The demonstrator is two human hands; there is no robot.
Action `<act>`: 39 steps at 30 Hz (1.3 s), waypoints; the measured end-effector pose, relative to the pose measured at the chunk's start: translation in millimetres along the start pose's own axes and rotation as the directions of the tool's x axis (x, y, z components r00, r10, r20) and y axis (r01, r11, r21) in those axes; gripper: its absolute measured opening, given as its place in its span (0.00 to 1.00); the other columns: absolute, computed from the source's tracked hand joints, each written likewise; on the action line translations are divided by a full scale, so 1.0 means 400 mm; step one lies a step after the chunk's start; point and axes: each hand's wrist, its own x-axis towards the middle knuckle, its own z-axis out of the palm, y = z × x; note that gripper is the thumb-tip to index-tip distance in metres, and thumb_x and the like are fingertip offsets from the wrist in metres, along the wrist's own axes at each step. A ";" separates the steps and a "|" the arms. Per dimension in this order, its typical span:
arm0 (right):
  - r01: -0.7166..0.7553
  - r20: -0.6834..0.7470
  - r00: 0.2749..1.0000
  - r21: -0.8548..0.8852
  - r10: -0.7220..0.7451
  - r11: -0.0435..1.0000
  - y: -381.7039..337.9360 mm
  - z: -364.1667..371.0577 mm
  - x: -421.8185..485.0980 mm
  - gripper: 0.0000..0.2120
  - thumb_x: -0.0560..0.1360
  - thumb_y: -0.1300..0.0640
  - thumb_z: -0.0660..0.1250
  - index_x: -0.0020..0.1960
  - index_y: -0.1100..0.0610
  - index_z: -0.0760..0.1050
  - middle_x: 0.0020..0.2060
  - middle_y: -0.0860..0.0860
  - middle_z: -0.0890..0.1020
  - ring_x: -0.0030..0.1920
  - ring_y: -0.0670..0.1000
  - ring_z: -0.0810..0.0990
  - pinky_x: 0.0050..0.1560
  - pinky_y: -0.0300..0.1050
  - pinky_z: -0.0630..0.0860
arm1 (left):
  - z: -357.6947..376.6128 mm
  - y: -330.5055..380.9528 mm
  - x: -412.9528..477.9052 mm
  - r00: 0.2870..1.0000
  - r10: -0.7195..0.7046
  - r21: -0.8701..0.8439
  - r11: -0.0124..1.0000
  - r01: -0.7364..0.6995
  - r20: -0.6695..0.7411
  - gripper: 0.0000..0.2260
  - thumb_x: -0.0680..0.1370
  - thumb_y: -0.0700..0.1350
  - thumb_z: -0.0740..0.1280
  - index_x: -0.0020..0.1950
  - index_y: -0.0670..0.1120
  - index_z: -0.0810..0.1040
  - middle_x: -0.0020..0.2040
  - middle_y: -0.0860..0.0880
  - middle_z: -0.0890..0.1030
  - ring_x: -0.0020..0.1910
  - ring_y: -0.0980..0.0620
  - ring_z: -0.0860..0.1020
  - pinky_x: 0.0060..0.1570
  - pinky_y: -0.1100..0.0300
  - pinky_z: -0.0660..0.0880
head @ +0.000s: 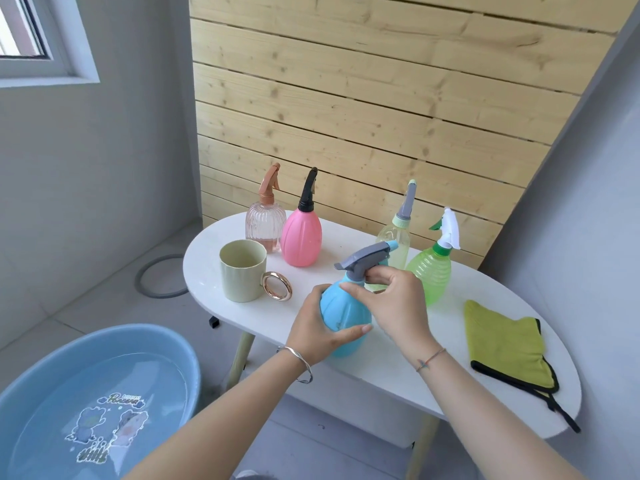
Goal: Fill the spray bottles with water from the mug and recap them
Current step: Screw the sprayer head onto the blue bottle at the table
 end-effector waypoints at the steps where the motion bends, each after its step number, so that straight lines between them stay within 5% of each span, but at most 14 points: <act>1: 0.010 -0.038 0.999 -0.059 -0.013 0.998 -0.004 0.004 -0.012 0.12 0.65 0.47 0.77 0.45 0.51 0.83 0.40 0.41 0.84 0.46 0.41 0.82 0.48 0.44 0.79 | 0.001 -0.001 0.000 1.000 0.003 -0.001 1.000 -0.003 -0.001 0.38 0.59 0.65 0.77 0.63 0.52 0.68 0.56 0.57 0.77 0.55 0.66 0.75 0.49 0.76 0.69; 5: 0.061 -0.033 0.997 -0.248 -0.072 0.967 -0.011 -0.039 -0.038 0.15 0.66 0.39 0.74 0.44 0.49 0.81 0.39 0.41 0.83 0.42 0.41 0.80 0.41 0.39 0.75 | -0.002 -0.007 0.003 1.000 -0.007 0.007 1.000 0.007 0.016 0.40 0.58 0.67 0.76 0.64 0.53 0.68 0.57 0.56 0.78 0.56 0.63 0.77 0.52 0.69 0.73; 8: 0.206 -0.141 0.957 -0.288 -0.254 0.935 0.008 -0.093 -0.021 0.16 0.67 0.43 0.74 0.45 0.52 0.75 0.40 0.43 0.77 0.42 0.44 0.73 0.40 0.31 0.67 | -0.002 -0.007 0.002 0.999 -0.031 0.012 0.999 0.031 0.013 0.39 0.59 0.64 0.78 0.63 0.54 0.67 0.56 0.57 0.77 0.55 0.63 0.76 0.51 0.71 0.73; 11: 0.102 0.091 0.990 0.037 -0.105 0.994 0.007 -0.112 0.008 0.24 0.72 0.43 0.69 0.64 0.49 0.70 0.59 0.42 0.74 0.58 0.41 0.72 0.54 0.27 0.65 | -0.004 -0.005 0.002 0.999 -0.031 0.013 0.999 0.031 0.011 0.37 0.60 0.62 0.79 0.63 0.54 0.67 0.56 0.57 0.77 0.55 0.64 0.76 0.47 0.76 0.71; 13: -0.029 0.241 0.970 0.219 -0.025 0.975 0.005 -0.111 0.014 0.25 0.73 0.41 0.63 0.68 0.45 0.66 0.62 0.41 0.75 0.62 0.40 0.73 0.58 0.29 0.66 | -0.004 -0.002 0.001 0.999 -0.034 0.011 0.999 0.034 0.014 0.37 0.60 0.63 0.79 0.63 0.54 0.67 0.56 0.57 0.77 0.55 0.63 0.76 0.47 0.76 0.71; 17: 0.058 0.162 0.983 0.192 -0.090 0.980 0.005 -0.114 0.004 0.15 0.78 0.47 0.60 0.64 0.44 0.68 0.54 0.40 0.78 0.56 0.38 0.75 0.53 0.25 0.67 | -0.003 -0.005 -0.002 1.000 -0.029 0.025 0.999 0.028 0.006 0.40 0.57 0.67 0.76 0.63 0.55 0.67 0.57 0.57 0.77 0.56 0.61 0.76 0.52 0.68 0.73; 23: 0.089 0.146 0.982 0.213 -0.121 0.973 0.007 -0.121 0.000 0.08 0.77 0.49 0.63 0.55 0.47 0.77 0.45 0.42 0.81 0.48 0.41 0.78 0.53 0.39 0.73 | -0.001 -0.001 0.002 0.999 -0.033 0.008 0.999 0.033 0.013 0.39 0.57 0.66 0.77 0.62 0.54 0.67 0.55 0.55 0.78 0.54 0.61 0.78 0.50 0.68 0.74; 27: 0.124 0.247 0.951 0.251 -0.187 0.960 -0.012 -0.118 -0.013 0.14 0.70 0.43 0.66 0.52 0.47 0.78 0.41 0.45 0.82 0.48 0.50 0.80 0.53 0.49 0.75 | -0.001 -0.001 0.000 1.000 -0.027 -0.005 1.000 0.027 0.010 0.37 0.59 0.62 0.79 0.62 0.54 0.67 0.55 0.55 0.78 0.53 0.62 0.77 0.48 0.71 0.74; 31: 0.201 0.244 0.938 0.199 -0.247 0.959 -0.013 -0.121 0.004 0.18 0.69 0.39 0.71 0.56 0.45 0.76 0.49 0.47 0.78 0.50 0.46 0.76 0.53 0.38 0.71 | 0.002 -0.003 0.004 1.000 -0.002 0.015 1.000 0.002 0.007 0.40 0.58 0.67 0.76 0.64 0.54 0.68 0.56 0.55 0.77 0.55 0.60 0.77 0.53 0.63 0.76; 35: 0.206 0.342 0.910 0.120 -0.235 0.971 -0.019 -0.120 0.036 0.24 0.67 0.41 0.73 0.60 0.44 0.75 0.63 0.38 0.74 0.65 0.37 0.69 0.66 0.35 0.65 | 0.000 -0.006 0.005 1.000 0.013 0.021 1.000 -0.014 0.008 0.41 0.59 0.67 0.76 0.66 0.54 0.68 0.58 0.55 0.77 0.57 0.58 0.77 0.56 0.59 0.76; 39: 0.191 0.241 0.948 0.097 -0.209 0.977 -0.028 -0.101 0.061 0.08 0.70 0.52 0.74 0.49 0.50 0.81 0.45 0.40 0.83 0.47 0.39 0.79 0.54 0.37 0.73 | -0.001 -0.002 0.000 1.000 -0.020 0.016 1.000 0.020 0.018 0.39 0.59 0.66 0.77 0.65 0.55 0.67 0.58 0.56 0.76 0.57 0.61 0.75 0.51 0.71 0.71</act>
